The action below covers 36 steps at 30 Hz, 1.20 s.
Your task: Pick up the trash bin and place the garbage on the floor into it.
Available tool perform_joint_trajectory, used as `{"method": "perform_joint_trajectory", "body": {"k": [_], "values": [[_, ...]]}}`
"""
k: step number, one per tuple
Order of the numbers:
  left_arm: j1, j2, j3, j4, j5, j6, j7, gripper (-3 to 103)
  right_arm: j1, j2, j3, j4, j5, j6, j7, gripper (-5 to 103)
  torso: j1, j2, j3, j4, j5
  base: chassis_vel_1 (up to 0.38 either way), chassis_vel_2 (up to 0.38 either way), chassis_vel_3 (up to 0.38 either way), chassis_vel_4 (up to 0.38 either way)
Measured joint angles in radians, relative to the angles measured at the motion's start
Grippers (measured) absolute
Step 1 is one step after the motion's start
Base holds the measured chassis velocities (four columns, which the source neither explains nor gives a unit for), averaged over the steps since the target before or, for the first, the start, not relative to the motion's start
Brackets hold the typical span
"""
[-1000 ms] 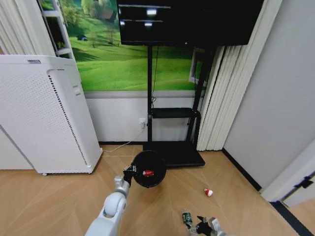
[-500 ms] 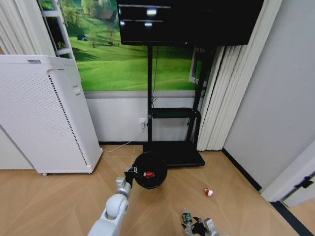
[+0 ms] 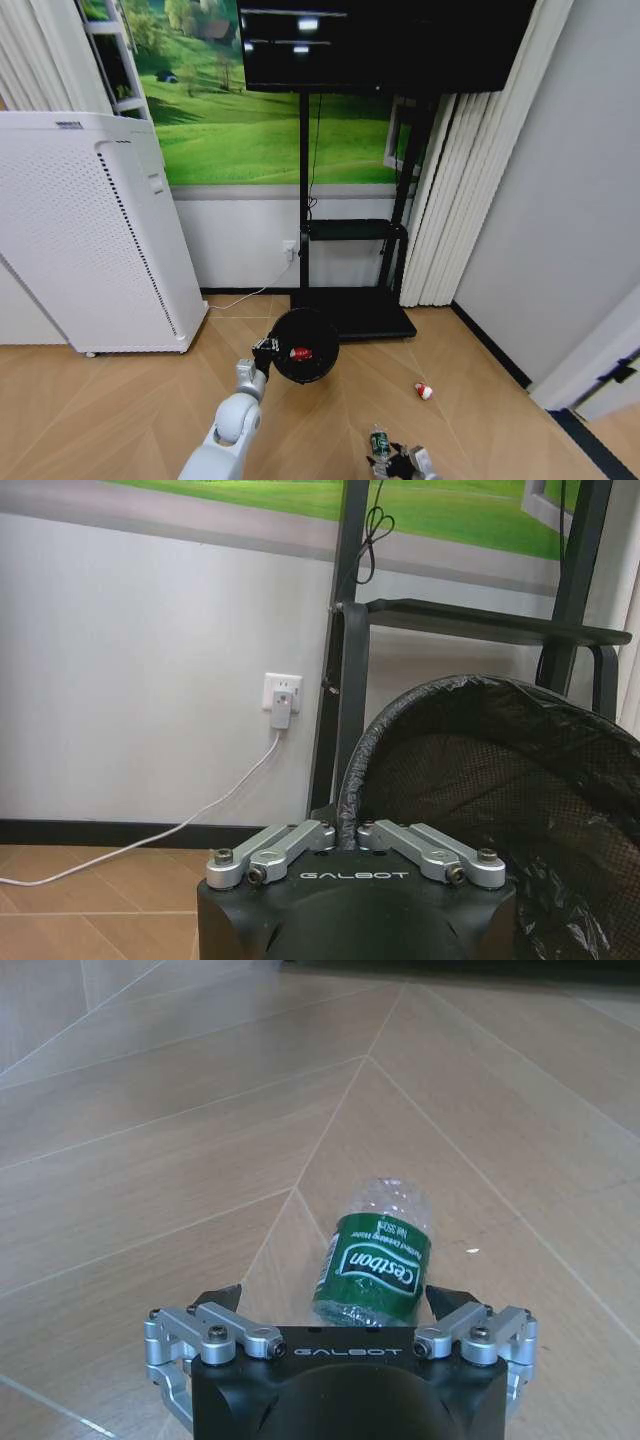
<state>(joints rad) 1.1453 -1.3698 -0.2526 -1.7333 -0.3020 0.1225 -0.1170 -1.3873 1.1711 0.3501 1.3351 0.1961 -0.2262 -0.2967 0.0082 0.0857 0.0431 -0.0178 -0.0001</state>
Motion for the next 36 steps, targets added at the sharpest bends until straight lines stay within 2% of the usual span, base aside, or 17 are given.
{"method": "perform_joint_trajectory", "body": {"k": [11, 15, 17, 18, 19, 20, 21, 23, 24, 27, 29, 31, 32, 36], "values": [[0.0, 0.006, -0.011, -0.005, -0.015, -0.001, 0.009, 4, 0.022, 0.043, -0.005, -0.056, -0.051, 0.017, 0.015, 102, 0.0, 0.0, 0.0, 0.0, 0.0001, 0.0, 0.0, 0.0, 0.0], [0.0, 0.009, -0.015, -0.006, -0.022, -0.007, 0.017, 4, 0.03, 0.057, -0.006, -0.084, -0.076, 0.041, 0.019, 89, 0.0, 0.0, 0.0, 0.0, 0.0001, 0.0, 0.0, 0.0, 0.0], [0.0, 0.009, -0.015, -0.007, -0.023, -0.009, 0.018, 4, 0.031, 0.058, -0.006, -0.086, -0.076, 0.042, 0.02, 89, 0.0, 0.0, 0.0, 0.0, 0.0001, 0.0, 0.0, 0.0, 0.0], [0.001, 0.009, -0.015, -0.008, -0.025, -0.01, 0.018, 4, 0.032, 0.06, -0.007, -0.088, -0.076, 0.044, 0.021, 78, 0.0, 0.0, 0.0, -0.0001, 0.0001, 0.0, 0.0, 0.0, 0.0], [0.001, 0.01, -0.015, -0.009, -0.028, -0.012, 0.019, 4, 0.033, 0.063, -0.007, -0.091, -0.075, 0.048, 0.021, 78, 0.0, 0.0, 0.0, -0.0001, 0.0, 0.0, 0.0, 0.0, 0.0], [0.002, 0.01, -0.015, -0.009, -0.029, -0.013, 0.02, 4, 0.035, 0.065, -0.007, -0.093, -0.075, 0.051, 0.021, 72, 0.0, 0.0, 0.0, 0.0, 0.0001, 0.0, 0.0, 0.0, 0.0], [0.003, 0.01, -0.015, -0.009, -0.03, -0.013, 0.022, 4, 0.036, 0.067, -0.007, -0.095, -0.077, 0.054, 0.021, 61, 0.0, 0.0, 0.0, 0.0, 0.0001, 0.0, 0.0, 0.0, 0.0], [0.003, 0.01, -0.015, -0.009, -0.03, -0.014, 0.023, 4, 0.036, 0.066, -0.006, -0.095, -0.079, 0.056, 0.022, 61, 0.0, 0.0, 0.0, 0.0, 0.0, 0.0, 0.0, 0.0, 0.0], [0.003, 0.01, -0.015, -0.007, -0.03, -0.014, 0.025, 4, 0.038, 0.064, -0.007, -0.095, -0.083, 0.061, 0.022, 50, 0.0, 0.0, 0.0, -0.0001, 0.0001, 0.0, 0.0, 0.0, 0.0], [0.003, 0.011, -0.015, -0.006, -0.03, -0.014, 0.025, 4, 0.04, 0.061, -0.006, -0.095, -0.086, 0.066, 0.024, 50, 0.0, 0.0, 0.0, 0.0, 0.0001, 0.0, 0.0, 0.0, 0.0], [-0.004, 0.012, -0.014, -0.001, -0.03, -0.014, 0.025, 4, 0.05, 0.044, 0.004, -0.09, -0.086, 0.072, 0.031, 36, 0.0, 0.0, 0.0, 0.0, 0.0001, 0.0, 0.0, 0.0, 0.0], [-0.006, 0.012, -0.012, 0.0, -0.03, -0.014, 0.025, 4, 0.052, 0.039, 0.01, -0.087, -0.085, 0.073, 0.031, 36, 0.0, 0.0, 0.0, 0.0, 0.0002, 0.0, 0.0, 0.0, 0.0], [-0.008, 0.01, -0.01, 0.003, -0.03, -0.014, 0.023, 4, 0.055, 0.032, 0.027, -0.078, -0.08, 0.073, 0.033, 30, 0.0, 0.0, 0.0, -0.0002, 0.0004, 0.0, 0.0, 0.0, 0.0], [-0.008, 0.006, -0.004, 0.008, -0.029, -0.014, 0.021, 4, 0.067, 0.025, 0.068, -0.064, -0.07, 0.077, 0.037, 27, 0.0, 0.0, 0.0, -0.0001, 0.0004, 0.0, 0.0, 0.0, 0.0]]}}
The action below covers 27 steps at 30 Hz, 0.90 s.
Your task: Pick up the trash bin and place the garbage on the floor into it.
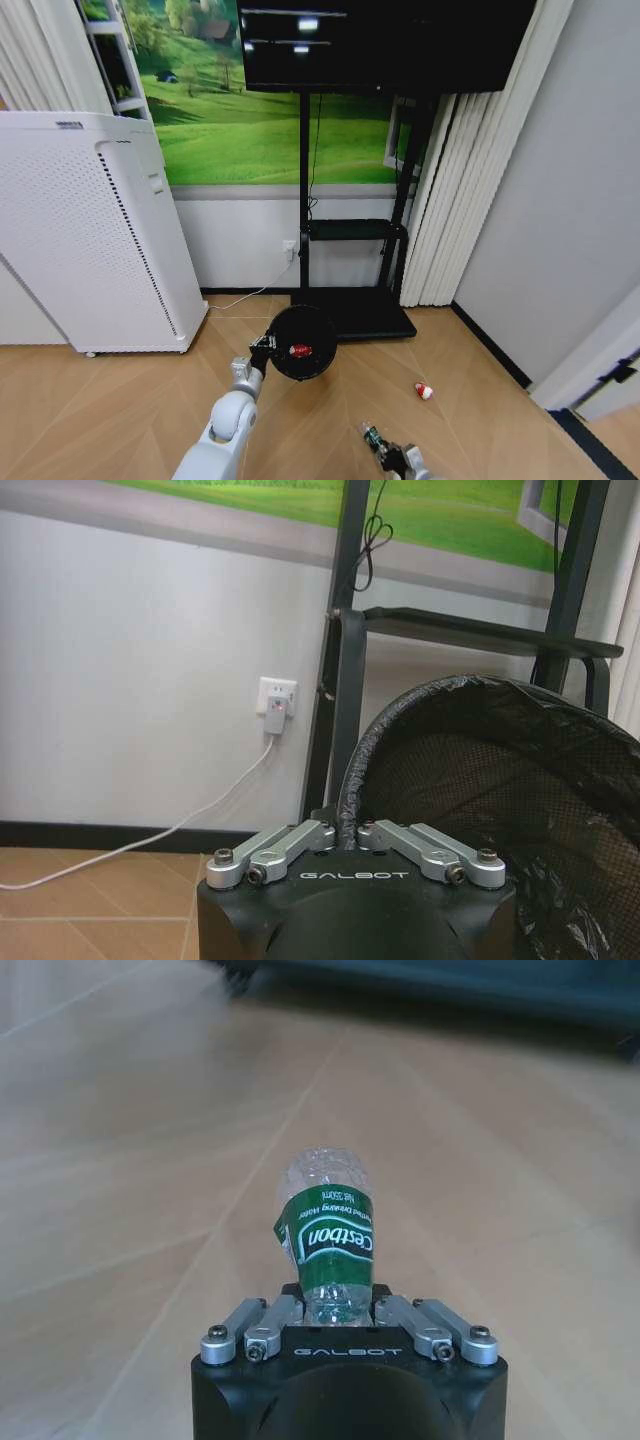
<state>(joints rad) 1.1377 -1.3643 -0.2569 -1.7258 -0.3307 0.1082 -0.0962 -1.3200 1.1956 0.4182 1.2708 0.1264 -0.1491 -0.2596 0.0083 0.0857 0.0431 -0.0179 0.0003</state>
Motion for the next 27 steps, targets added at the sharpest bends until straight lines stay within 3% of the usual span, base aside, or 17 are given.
{"method": "perform_joint_trajectory", "body": {"k": [4, 10, 19, 21, 27], "values": [[0.006, -0.01, 0.0, 0.025, 0.001, 0.0, 0.0, 4, 0.036, -0.057, 0.129, 0.109, 0.149, -0.004, 0.05, 25, 0.0, 0.0, 0.0, 0.0003, -0.0004, 0.0, 0.0, 0.0, 0.0], [-0.023, -0.027, 0.042, 0.083, -0.059, 0.01, -0.041, 4, 0.062, -0.073, 0.205, 0.282, 0.288, -0.058, 0.079, 25, 0.0, 0.0, 0.0, 0.0, -0.0003, 0.0, 0.0, 0.0, 0.0], [-0.126, -0.043, 0.159, 0.198, -0.133, 0.022, -0.072, 4, 0.022, -0.036, 0.227, 0.549, 0.375, -0.117, 0.134, 25, 0.0, 0.0, 0.0, -0.0001, 0.0, 0.0, 0.0, 0.0, 0.0], [-0.185, -0.064, 0.216, 0.282, -0.163, 0.018, -0.073, 4, -0.005, -0.028, 0.222, 0.636, 0.4, -0.137, 0.15, 25, 0.0, 0.0, 0.0, 0.0, -0.0002, 0.0, 0.0, 0.0, 0.0], [-0.247, -0.128, 0.287, 0.383, -0.153, -0.008, -0.108, 4, -0.022, -0.008, 0.161, 0.68, 0.378, -0.149, 0.146, 25, 0.0, 0.0, 0.0, 0.0, 0.0, 0.0, 0.0, 0.0, 0.0]]}}
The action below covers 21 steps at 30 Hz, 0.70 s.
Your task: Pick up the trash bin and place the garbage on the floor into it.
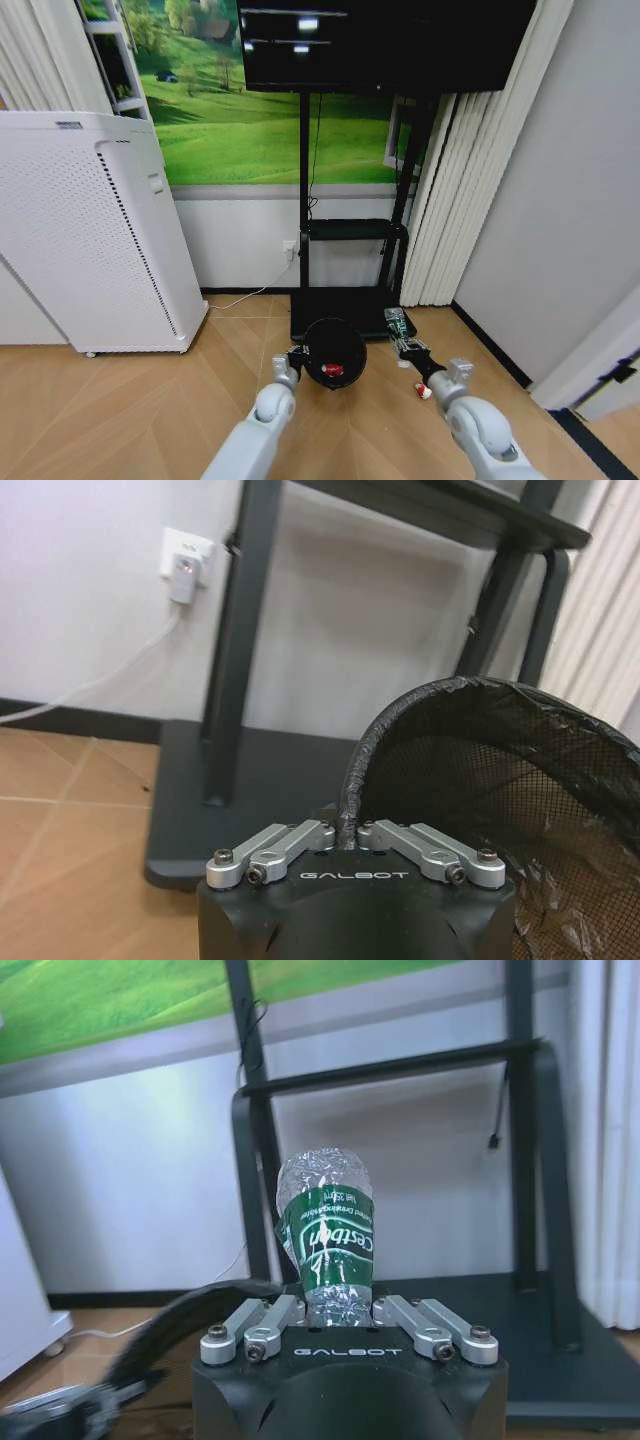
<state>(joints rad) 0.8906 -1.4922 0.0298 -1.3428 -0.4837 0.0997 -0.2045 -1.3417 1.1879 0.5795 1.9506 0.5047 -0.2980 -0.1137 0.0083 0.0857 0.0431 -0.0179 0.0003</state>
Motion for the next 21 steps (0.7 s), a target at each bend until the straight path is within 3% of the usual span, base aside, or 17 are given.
{"method": "perform_joint_trajectory", "body": {"k": [8, 21], "values": [[-0.016, -0.053, 0.035, 0.036, 0.018, 0.0, -0.013, 4, 0.068, 0.027, -0.099, -0.08, -0.038, -0.01, -0.002, 23, 0.0, 0.0, 0.0, 0.0001, -0.0002, 0.0, 0.0, 0.0, 0.0], [-0.011, -0.052, 0.03, 0.031, 0.04, 0.003, -0.01, 4, 0.129, 0.001, -0.114, -0.136, -0.028, -0.015, 0.001, 71, 0.0, 0.0, 0.0, 0.0, -0.0003, 0.0, 0.0, 0.0, 0.0]]}}
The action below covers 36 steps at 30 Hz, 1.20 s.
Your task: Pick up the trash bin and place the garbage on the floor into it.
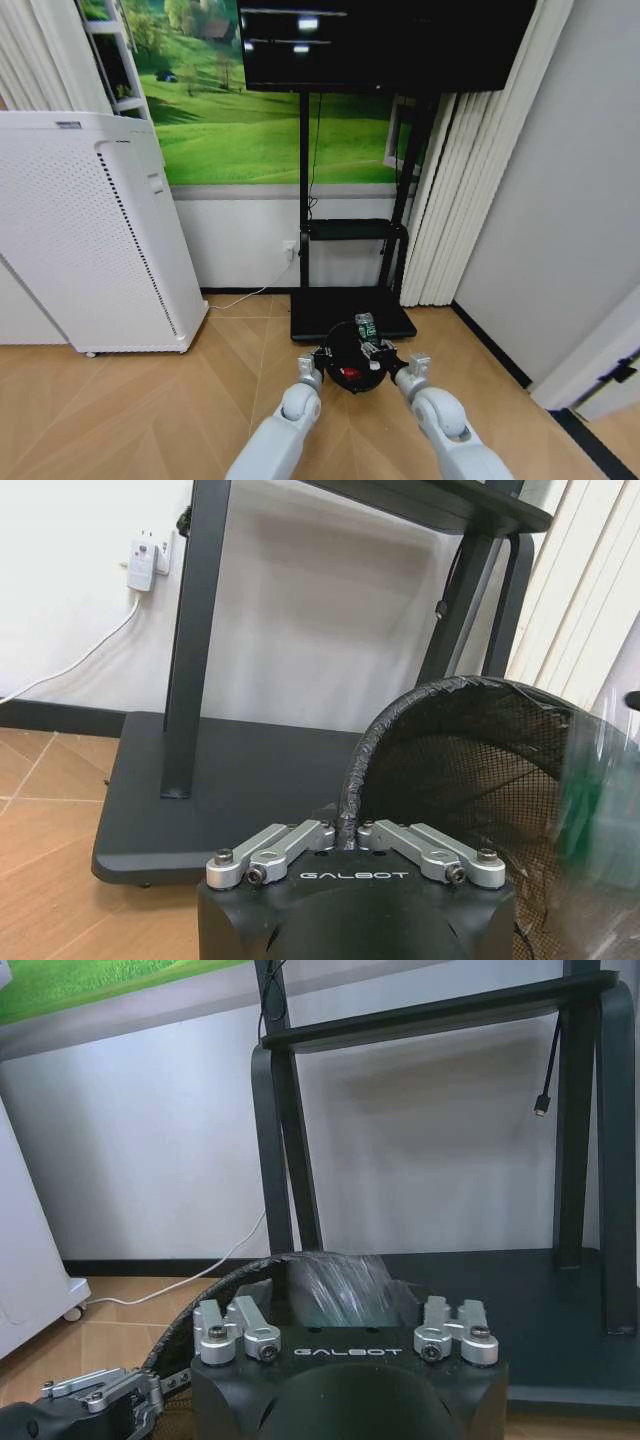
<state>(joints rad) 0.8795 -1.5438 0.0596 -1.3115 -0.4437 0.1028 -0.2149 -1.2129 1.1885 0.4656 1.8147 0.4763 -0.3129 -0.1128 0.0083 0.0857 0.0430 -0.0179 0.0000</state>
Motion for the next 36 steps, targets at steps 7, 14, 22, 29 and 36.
{"method": "perform_joint_trajectory", "body": {"k": [7, 14, 22, 29, 36], "values": [[-0.006, -0.001, -0.002, -0.003, 0.001, 0.002, -0.007, 4, -0.012, -0.013, 0.008, 0.004, 0.001, 0.013, 0.007, 93, 0.0, 0.0, 0.0, 0.0001, 0.0, 0.0, 0.0, 0.0, 0.0], [0.052, 0.049, -0.065, -0.088, 0.108, -0.005, -0.003, 4, -0.055, -0.055, 0.127, 0.026, 0.02, 0.041, 0.095, 100, 0.0, 0.0, 0.0, -0.0002, -0.0001, 0.0, 0.0, 0.0, 0.0], [0.232, 0.159, -0.193, -0.28, 0.192, -0.022, 0.023, 4, -0.118, -0.096, 0.197, 0.004, 0.012, 0.053, 0.034, 100, 0.0, 0.0, 0.0, 0.0005, -0.0001, 0.0, 0.0, 0.0, 0.0], [0.302, 0.204, -0.199, -0.379, 0.152, 0.016, -0.008, 4, -0.101, -0.089, 0.176, -0.062, 0.007, 0.051, -0.008, 100, 0.0, 0.0, 0.0, 0.0003, -0.0002, -0.015, -0.014, 0.015, 0.016], [0.329, 0.252, -0.205, -0.441, 0.128, 0.029, -0.019, 4, -0.081, -0.123, 0.166, -0.156, -0.006, 0.086, -0.056, 100, 0.0, 0.0, 0.0, 0.0, 0.0001, -0.134, -0.114, 0.119, 0.113]]}}
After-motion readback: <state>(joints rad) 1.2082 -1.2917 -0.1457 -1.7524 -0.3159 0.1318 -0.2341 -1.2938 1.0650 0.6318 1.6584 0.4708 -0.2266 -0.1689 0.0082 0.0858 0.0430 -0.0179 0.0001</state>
